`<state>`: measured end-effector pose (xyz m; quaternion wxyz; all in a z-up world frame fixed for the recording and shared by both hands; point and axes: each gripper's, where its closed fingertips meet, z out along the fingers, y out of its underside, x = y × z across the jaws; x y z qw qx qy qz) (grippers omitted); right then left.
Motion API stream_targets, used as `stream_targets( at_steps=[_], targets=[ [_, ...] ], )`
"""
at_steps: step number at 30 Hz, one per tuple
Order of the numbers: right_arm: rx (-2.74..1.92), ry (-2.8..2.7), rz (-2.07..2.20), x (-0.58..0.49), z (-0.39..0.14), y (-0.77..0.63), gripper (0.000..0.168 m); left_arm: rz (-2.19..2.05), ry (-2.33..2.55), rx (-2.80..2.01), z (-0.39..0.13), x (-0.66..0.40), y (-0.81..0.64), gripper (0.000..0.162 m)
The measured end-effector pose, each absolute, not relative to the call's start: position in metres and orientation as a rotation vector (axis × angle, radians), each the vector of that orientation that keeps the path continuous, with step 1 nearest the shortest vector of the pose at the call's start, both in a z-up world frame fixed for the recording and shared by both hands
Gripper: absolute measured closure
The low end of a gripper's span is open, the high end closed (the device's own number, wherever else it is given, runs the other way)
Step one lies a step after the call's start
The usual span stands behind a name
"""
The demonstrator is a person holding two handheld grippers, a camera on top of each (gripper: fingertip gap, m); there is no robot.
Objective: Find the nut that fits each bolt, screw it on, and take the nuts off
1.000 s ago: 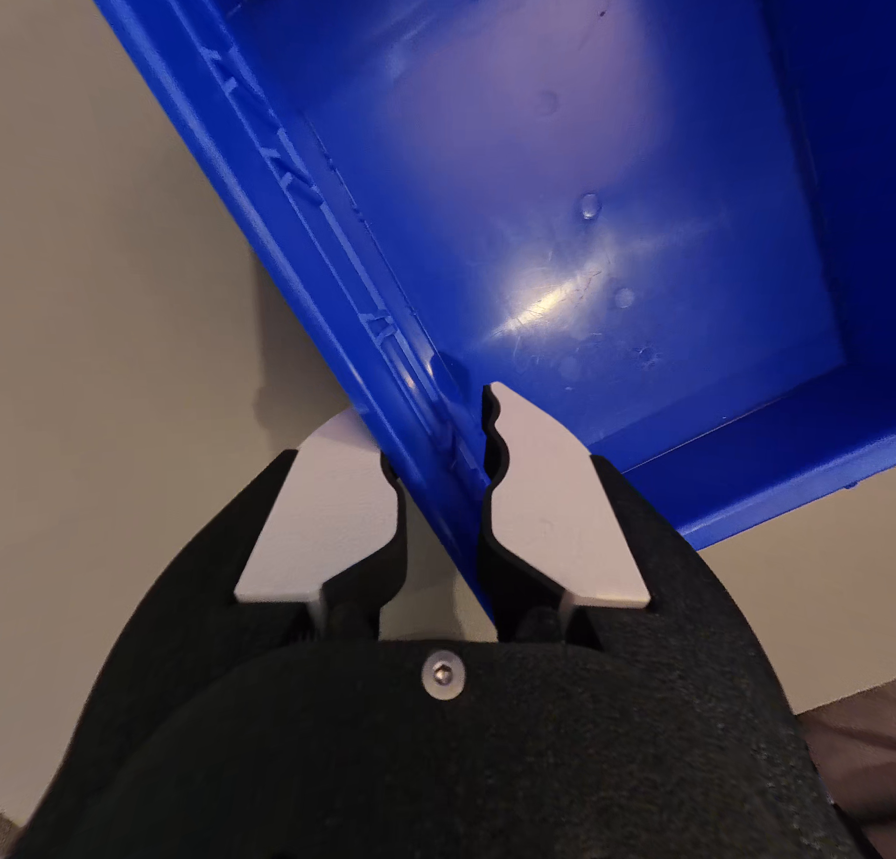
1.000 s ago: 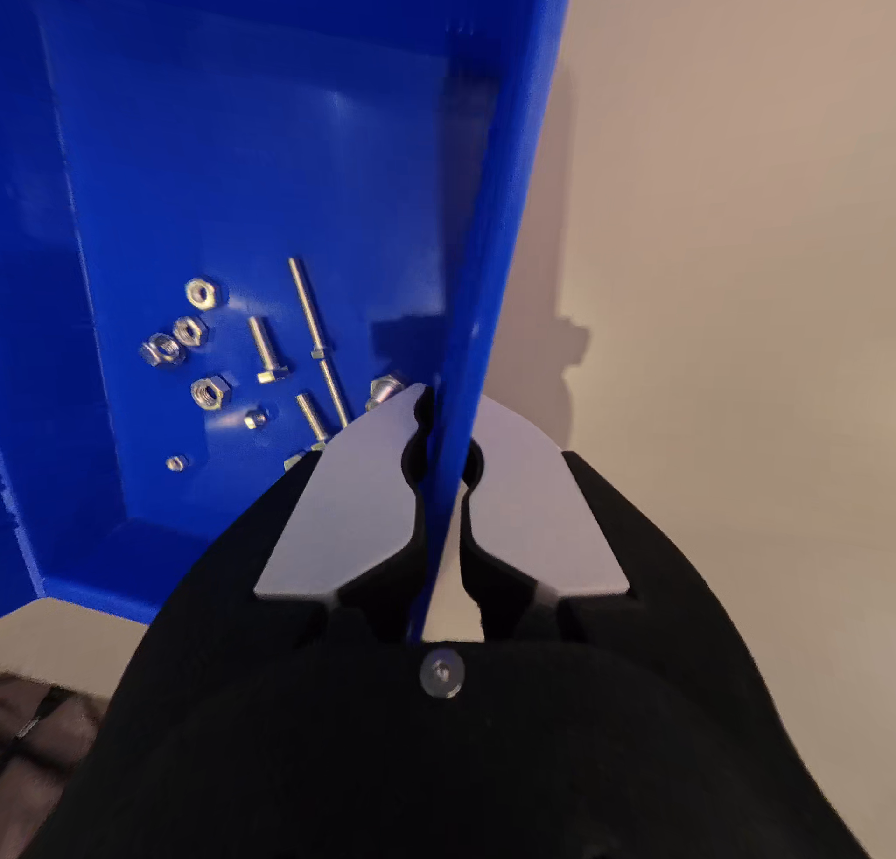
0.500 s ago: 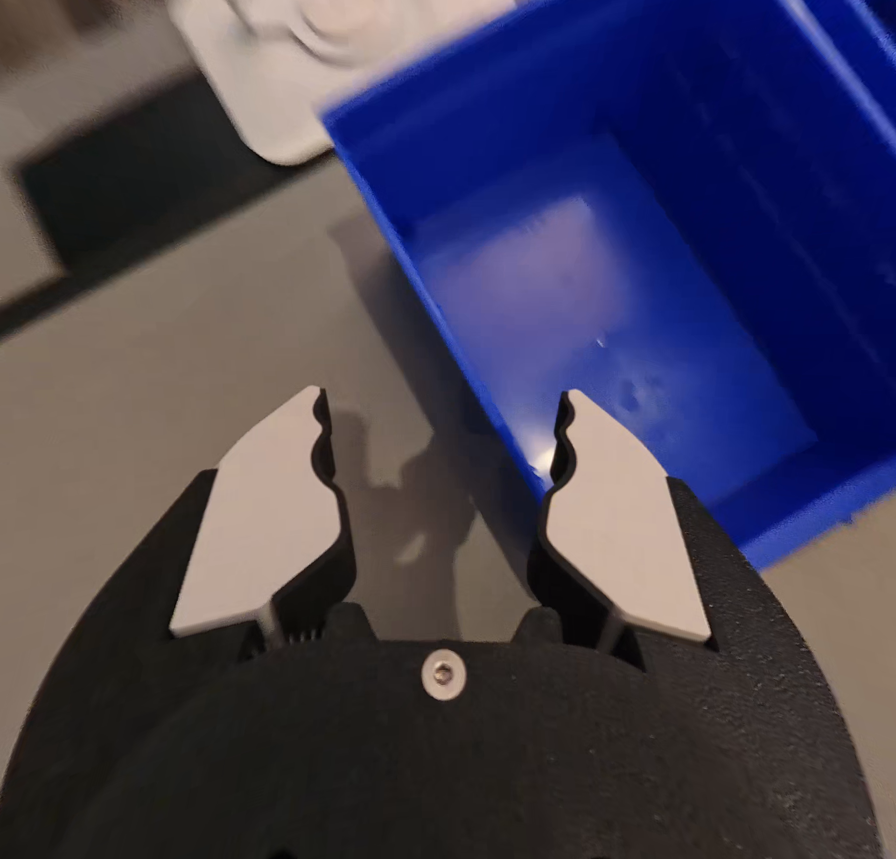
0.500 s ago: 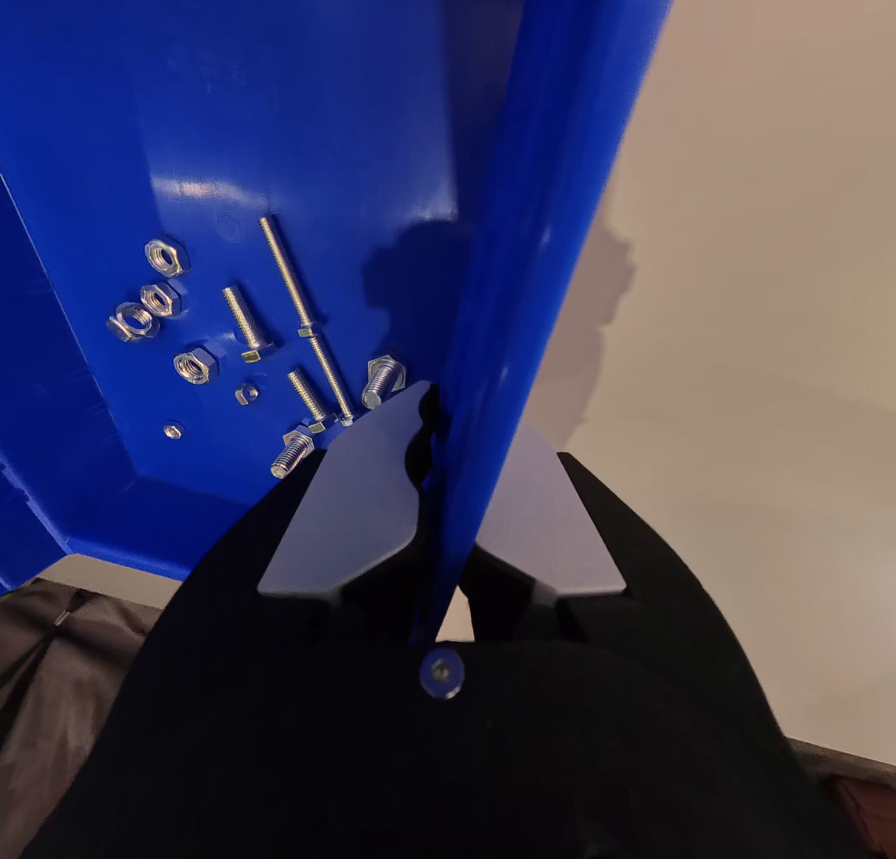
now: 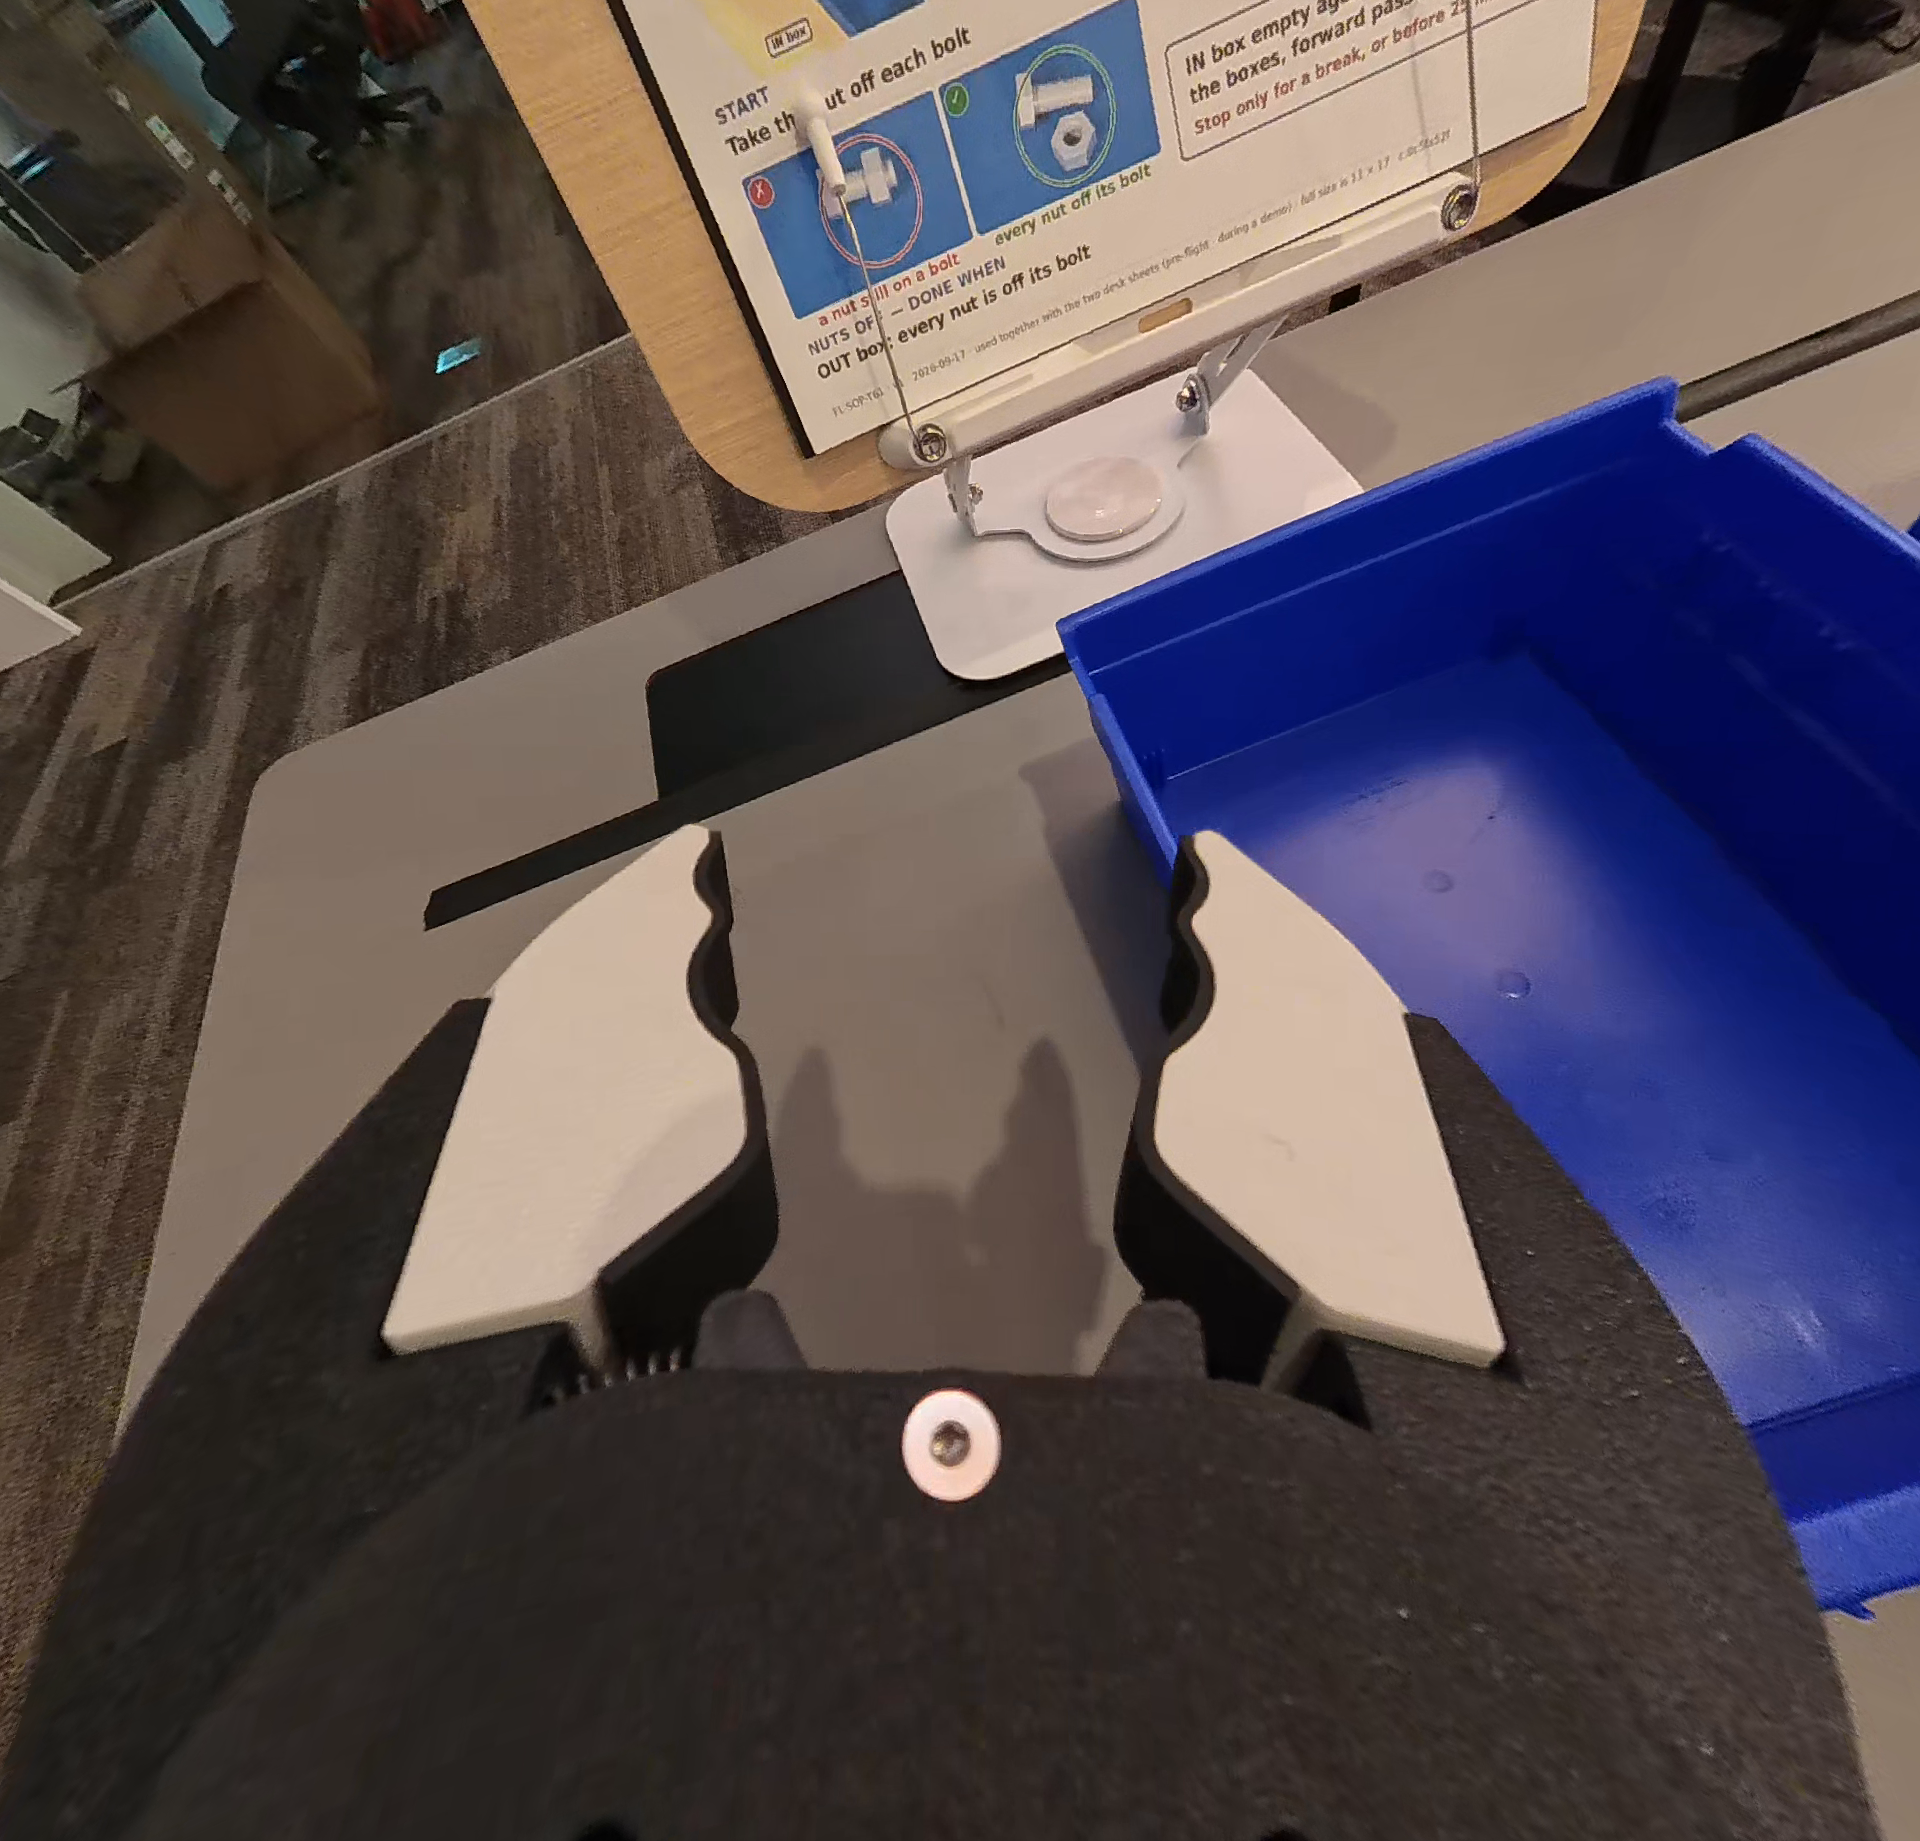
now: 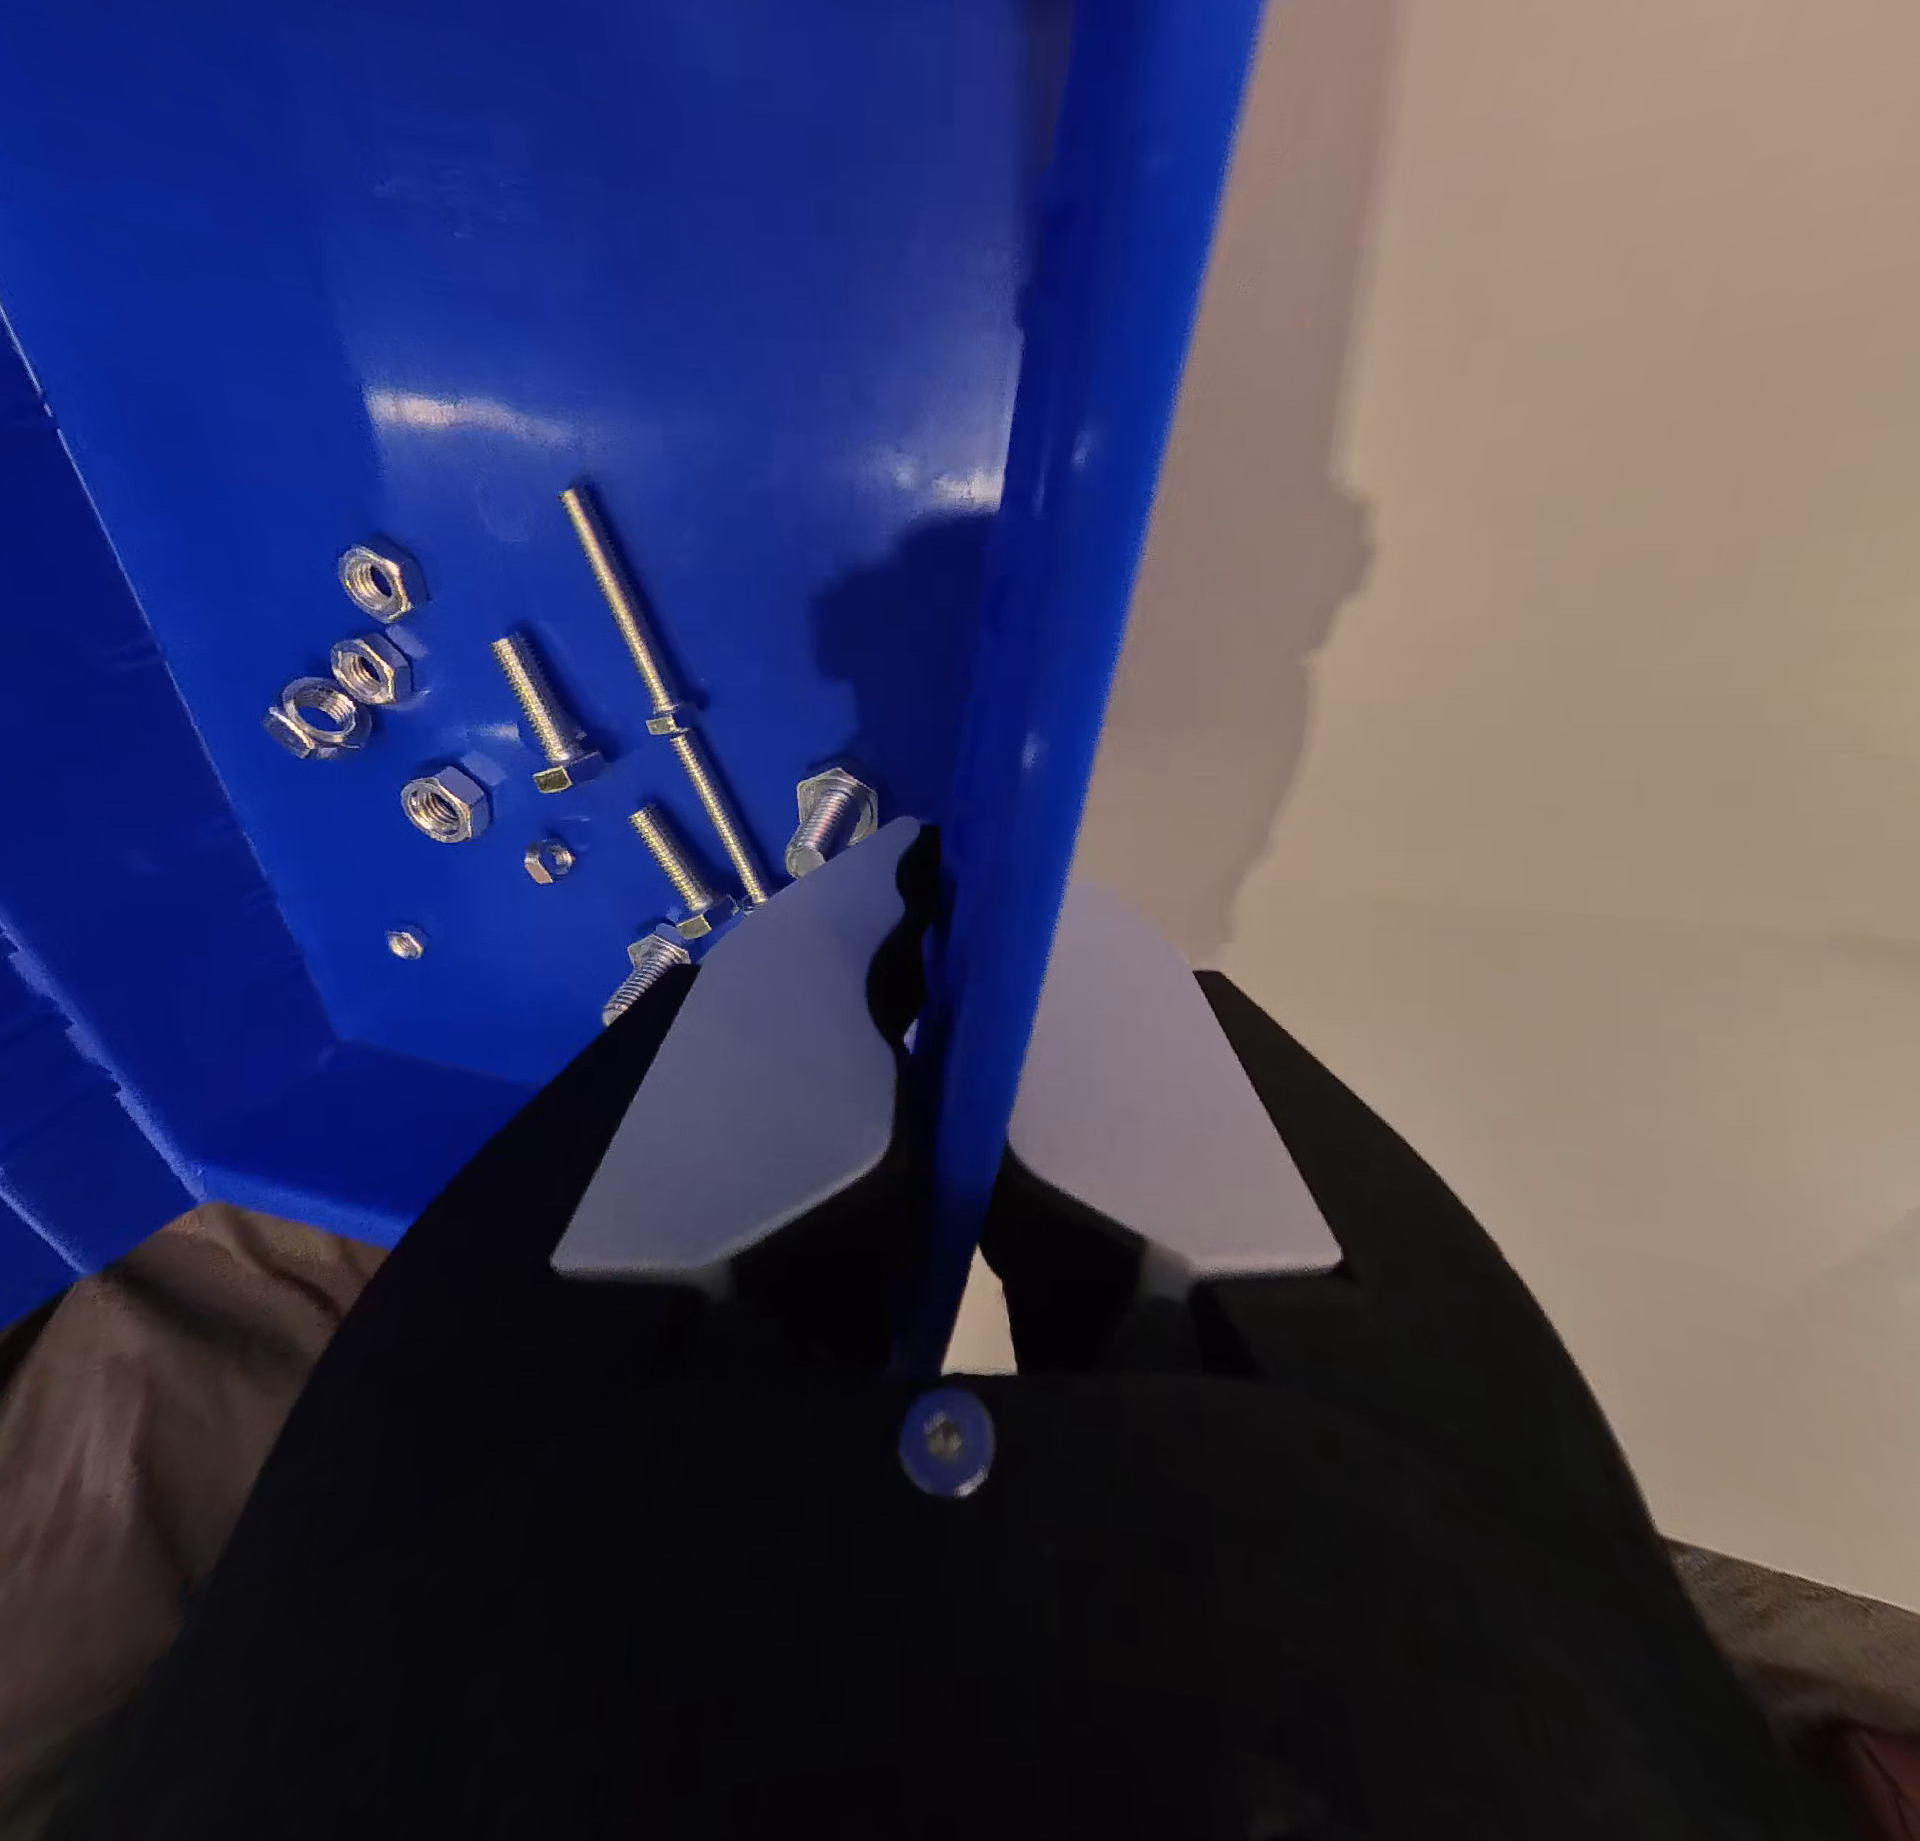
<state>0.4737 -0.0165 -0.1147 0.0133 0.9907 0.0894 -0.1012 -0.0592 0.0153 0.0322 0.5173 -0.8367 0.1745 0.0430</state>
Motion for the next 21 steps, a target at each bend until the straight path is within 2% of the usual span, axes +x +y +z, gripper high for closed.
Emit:
stream_targets(
  at_steps=[6, 10, 15, 21],
  targets=[
    [3.094, 0.332, -0.285, 0.461, -0.057, -0.013, 0.163, 0.112, 0.415, -1.984, 0.041, -0.061, 0.013, 0.080],
    [3.046, 0.475, -0.201, 0.417, -0.010, -0.006, 0.162, 0.117, 0.366, -1.946, 0.060, -0.074, 0.007, 0.077],
    [2.973, 0.728, -0.169, 0.312, 0.023, 0.012, 0.162, 0.141, 0.259, -1.911, 0.095, -0.117, -0.015, 0.075],
    [2.846, 1.038, -0.252, 0.151, 0.026, 0.028, 0.162, 0.097, 0.085, -1.798, 0.154, -0.182, -0.082, 0.077]
  ],
)
